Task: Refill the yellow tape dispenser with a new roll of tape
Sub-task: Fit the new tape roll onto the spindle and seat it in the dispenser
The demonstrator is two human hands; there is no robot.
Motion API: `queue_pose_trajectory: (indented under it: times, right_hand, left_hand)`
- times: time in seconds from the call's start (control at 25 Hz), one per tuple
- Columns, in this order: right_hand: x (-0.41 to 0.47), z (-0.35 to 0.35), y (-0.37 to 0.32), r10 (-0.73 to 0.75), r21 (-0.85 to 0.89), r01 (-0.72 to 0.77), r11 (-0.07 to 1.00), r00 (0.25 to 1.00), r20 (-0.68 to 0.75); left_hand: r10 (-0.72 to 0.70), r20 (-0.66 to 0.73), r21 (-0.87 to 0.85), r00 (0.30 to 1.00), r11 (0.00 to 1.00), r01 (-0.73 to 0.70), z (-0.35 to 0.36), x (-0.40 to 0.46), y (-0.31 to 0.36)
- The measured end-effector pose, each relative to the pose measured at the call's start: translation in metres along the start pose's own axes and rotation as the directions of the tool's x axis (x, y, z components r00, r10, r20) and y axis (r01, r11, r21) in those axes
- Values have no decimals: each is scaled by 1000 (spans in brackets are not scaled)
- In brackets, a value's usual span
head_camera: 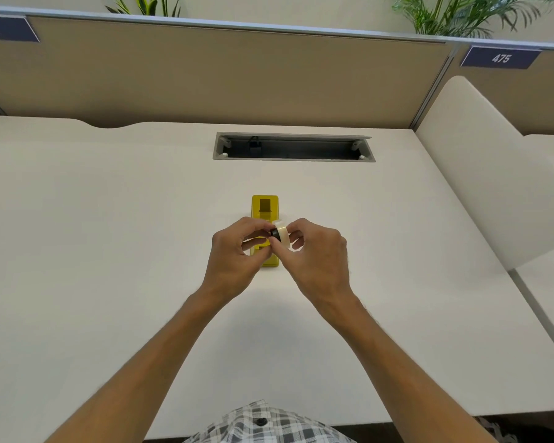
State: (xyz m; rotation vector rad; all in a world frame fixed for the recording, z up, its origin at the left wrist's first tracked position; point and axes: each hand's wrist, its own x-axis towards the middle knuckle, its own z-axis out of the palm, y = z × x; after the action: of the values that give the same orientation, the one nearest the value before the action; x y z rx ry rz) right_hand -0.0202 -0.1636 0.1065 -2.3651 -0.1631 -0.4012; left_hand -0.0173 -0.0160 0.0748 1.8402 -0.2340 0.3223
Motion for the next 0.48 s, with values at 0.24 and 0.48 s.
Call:
queue_pose_trajectory:
  times: [0.24, 0.48]
  right_hand:
    - [3, 10, 0, 61, 69, -63, 996, 998, 32]
    - [11, 30, 9, 141, 165, -140, 976, 990, 3]
  left_hand:
    - [28, -21, 10, 999, 1000, -28, -1, -1, -8]
    - [-39, -94, 151, 995, 987, 53, -6, -4, -35]
